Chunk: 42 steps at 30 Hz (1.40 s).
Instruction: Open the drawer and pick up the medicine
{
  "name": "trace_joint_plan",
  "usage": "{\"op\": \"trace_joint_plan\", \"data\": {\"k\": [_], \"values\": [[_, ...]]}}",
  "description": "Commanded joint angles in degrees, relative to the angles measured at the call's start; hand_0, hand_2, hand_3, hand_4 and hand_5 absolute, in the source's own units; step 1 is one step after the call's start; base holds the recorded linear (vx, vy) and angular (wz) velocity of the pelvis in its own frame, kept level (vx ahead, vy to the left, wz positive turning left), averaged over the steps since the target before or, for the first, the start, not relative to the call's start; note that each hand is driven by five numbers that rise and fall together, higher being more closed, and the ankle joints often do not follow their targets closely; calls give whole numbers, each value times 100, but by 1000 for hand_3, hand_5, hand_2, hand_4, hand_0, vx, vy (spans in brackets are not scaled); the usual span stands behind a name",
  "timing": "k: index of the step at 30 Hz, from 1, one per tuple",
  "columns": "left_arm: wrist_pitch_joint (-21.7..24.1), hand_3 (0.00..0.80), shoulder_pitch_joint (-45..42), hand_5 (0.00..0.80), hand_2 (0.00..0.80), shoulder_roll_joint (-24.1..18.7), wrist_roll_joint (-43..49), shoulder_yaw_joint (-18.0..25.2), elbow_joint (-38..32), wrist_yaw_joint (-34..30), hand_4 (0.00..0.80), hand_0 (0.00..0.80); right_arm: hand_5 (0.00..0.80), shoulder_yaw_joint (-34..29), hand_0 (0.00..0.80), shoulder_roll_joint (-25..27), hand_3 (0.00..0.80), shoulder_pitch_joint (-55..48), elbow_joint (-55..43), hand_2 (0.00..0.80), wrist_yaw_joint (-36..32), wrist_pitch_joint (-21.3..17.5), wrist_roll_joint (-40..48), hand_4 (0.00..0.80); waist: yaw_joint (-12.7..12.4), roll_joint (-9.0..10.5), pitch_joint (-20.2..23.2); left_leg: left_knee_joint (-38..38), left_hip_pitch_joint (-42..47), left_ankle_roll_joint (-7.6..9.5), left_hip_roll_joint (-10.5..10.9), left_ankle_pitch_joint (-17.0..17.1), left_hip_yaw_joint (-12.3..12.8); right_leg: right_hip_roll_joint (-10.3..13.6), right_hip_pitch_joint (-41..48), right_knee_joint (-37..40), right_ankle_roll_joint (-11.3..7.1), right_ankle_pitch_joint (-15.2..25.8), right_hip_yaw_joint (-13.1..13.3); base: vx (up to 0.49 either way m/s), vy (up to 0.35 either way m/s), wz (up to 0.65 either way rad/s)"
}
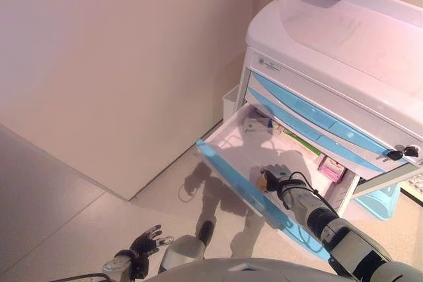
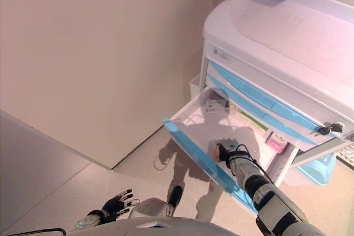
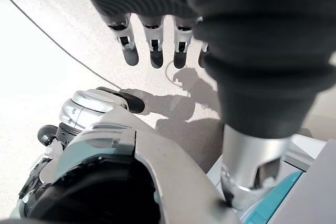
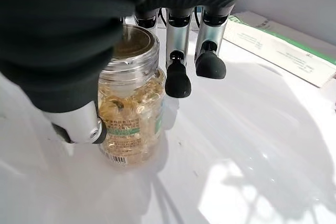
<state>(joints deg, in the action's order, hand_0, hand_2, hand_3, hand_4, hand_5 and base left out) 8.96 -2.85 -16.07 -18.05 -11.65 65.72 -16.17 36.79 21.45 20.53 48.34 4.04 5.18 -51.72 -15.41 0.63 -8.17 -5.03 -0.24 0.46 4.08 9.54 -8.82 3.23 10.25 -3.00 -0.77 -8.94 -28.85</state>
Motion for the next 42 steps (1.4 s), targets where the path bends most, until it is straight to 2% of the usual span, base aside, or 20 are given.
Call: {"op": "trace_joint_plan", "data": {"k": [1, 3, 4, 5, 8, 10, 12, 14, 16, 18, 21, 22, 23, 25, 28, 31, 32, 36, 40, 42], "values": [[-335, 0, -31, 0, 0, 370, 108, -513, -251, 277, 0, 0, 800, -22, 800, 553, 800, 361, -1069, 800, -327, -17, 193, 800, -86, 118, -100, 102, 313, -104, 25, -581, 92, 268, -294, -138, -190, 639, 230, -29, -37, 3], [-486, 0, -144, 0, 0, 322, 138, -492, -565, 371, 0, 0, 800, -193, 800, 1009, 800, 390, -2035, 800, -1119, 132, 758, 800, -58, 187, -131, 97, 291, -87, 7, -570, 116, 263, -316, -115, -229, 691, 253, -41, -44, 4], [-502, 0, -161, 0, 0, 309, 140, -482, -602, 377, 0, 0, 800, -243, 800, 1112, 800, 369, -2219, 800, -1251, 162, 877, 800, -52, 197, -136, 94, 292, -84, 2, -571, 127, 261, -320, -110, -235, 699, 264, -35, -36, 2], [-532, 0, -196, 0, 0, 244, 106, -393, -670, 374, 0, 0, 800, -475, 800, 1536, 800, 327, -2826, 800, -1785, 108, 1222, 800, 25, 257, -152, 79, 307, -68, -16, -583, 190, 246, -333, -94, -253, 721, 318, 0, 0, 0], [-652, 0, -195, 0, 0, 105, 38, -169, -732, 308, 0, 0, 800, -1068, 800, 2390, 800, 304, -3912, 800, -2744, -11, 2077, 800, 208, 356, -150, 40, 372, -54, -57, -621, 346, 208, -340, -61, -280, 746, 468, -3, 6, -8], [-721, 0, -177, 0, 0, 41, -16, -87, -763, 275, 0, 0, 800, -1372, 800, 2724, 800, 373, -4330, 800, -3166, 105, 2795, 800, 302, 392, -122, 16, 385, -52, -72, -622, 410, 195, -353, -32, -295, 773, 525, 1, 24, -21], [-890, 0, -107, 0, 0, -77, -133, 18, -795, 213, 0, 0, 800, -1910, 800, 3314, 800, 653, -4821, 800, -3808, 293, 4587, 800, 465, 451, -56, 3, 433, -67, -109, -657, 551, 181, -355, -13, -312, 781, 632, 14, 43, -27], [-968, 0, -45, 0, 0, -145, -205, 60, -758, 155, 0, 0, 800, -2244, 800, 3543, 800, 949, -4913, 800, -3761, 256, 5660, 800, 567, 485, 12, 3, 469, -80, -128, -687, 660, 167, -348, 0, -316, 780, 704, 29, 57, -30], [-1026, 0, 12, 0, 0, -195, -295, 82, -730, 104, 0, 0, 800, -2583, 800, 3669, 800, 1340, -4812, 800, -3387, 137, 6616, 800, 663, 498, 95, 3, 489, -87, -144, -722, 755, 152, -356, 10, -324, 769, 776, 24, 57, -29], [-1015, 0, 39, 0, 0, -217, -374, 65, -693, 56, 0, 0, 800, -2933, 800, 3696, 800, 1620, -4596, 800, -2853, -23, 7225, 800, 733, 493, 177, 3, 512, -84, -156, -763, 847, 140, -357, 20, -334, 756, 846, 21, 54, -28], [-1029, 0, 53, 0, 0, -249, -419, 69, -680, 4, 0, 0, 800, -3320, 800, 3678, 800, 1810, -4370, 800, -2269, -33, 7674, 800, 777, 482, 245, 3, 545, -78, -173, -808, 932, 132, -356, 17, -341, 735, 915, 14, 27, -18], [-801, 0, 19, 0, 0, -202, -388, 45, -500, -11, 0, 0, 800, -3537, 800, 3636, 800, 1765, -4256, 800, -2084, -17, 7719, 800, 762, 508, 268, 3, 543, -62, -173, -833, 953, 128, -361, 15, -331, 707, 920, -7, -17, -7], [-382, 0, -33, 0, 0, -180, -388, 53, -113, -113, 0, 0, 800, -3725, 800, 3601, 800, 1749, -4093, 800, -1858, 49, 7713, 800, 763, 538, 282, 3, 549, -53, -180, -869, 967, 117, -365, 7, -314, 679, 934, -7, -22, -3], [-169, 0, -39, 0, 0, -224, -442, 97, 132, -228, 0, 0, 800, -3782, 800, 3751, 800, 1846, -3470, 800, -1672, -45, 7631, 800, 763, 559, 268, 3, 592, -46, -193, -897, 1024, 102, -345, -2, -301, 670, 977, 5, 1, -6], [-357, 0, -19, 0, 0, -381, -615, -45, -7, -209, 0, 0, 800, -3382, 800, 4204, 800, 2532, -2394, 800, -1639, 276, 7533, 800, 669, 592, 245, 23, 628, -31, -200, -905, 1019, 106, -319, -34, -294, 680, 967, 9, 7, -5], [-489, 0, 1, 0, 0, -519, -760, -141, -35, -175, 0, 0, 800, -2584, 800, 4501, 800, 3436, -1406, 800, -1578, 536, 6987, 800, 569, 628, 227, 30, 651, -16, -195, -904, 978, 115, -300, -53, -297, 699, 925, 0, 0, 0], [-533, 0, -1, 0, 0, -590, -774, -163, -29, -180, 0, 0, 800, -2164, 800, 4606, 800, 3822, -924, 800, -1604, 500, 6789, 800, 511, 661, 221, 30, 659, -10, -191, -904, 942, 112, -291, -54, -295, 703, 915, 0, 0, 0], [-662, 0, 24, 0, 0, -689, -807, -245, 20, -145, 0, 0, 800, -736, 800, 4626, 800, 5202, 118, 800, -1889, 696, 5923, 800, 369, 700, 212, 18, 673, -11, -171, -890, 848, 107, -234, -6, -281, 714, 867, 36, -6, 6], [-675, 0, 15, 0, 0, -736, -794, -296, 60, -115, 0, 0, 800, 359, 800, 4457, 800, 6195, 809, 800, -2190, 690, 5181, 800, 226, 752, 197, 3, 641, -24, -162, -857, 751, 98, -214, 40, -265, 720, 811, 18, -8, 6], [-668, 0, 15, 0, 0, -740, -804, -310, 60, -117, 0, 0, 800, 694, 800, 4365, 800, 6521, 1019, 800, -2377, 729, 4894, 800, 179, 764, 192, 3, 622, -32, -151, -845, 706, 93, -209, 63, -259, 726, 784, 9, 4, 9]]}}
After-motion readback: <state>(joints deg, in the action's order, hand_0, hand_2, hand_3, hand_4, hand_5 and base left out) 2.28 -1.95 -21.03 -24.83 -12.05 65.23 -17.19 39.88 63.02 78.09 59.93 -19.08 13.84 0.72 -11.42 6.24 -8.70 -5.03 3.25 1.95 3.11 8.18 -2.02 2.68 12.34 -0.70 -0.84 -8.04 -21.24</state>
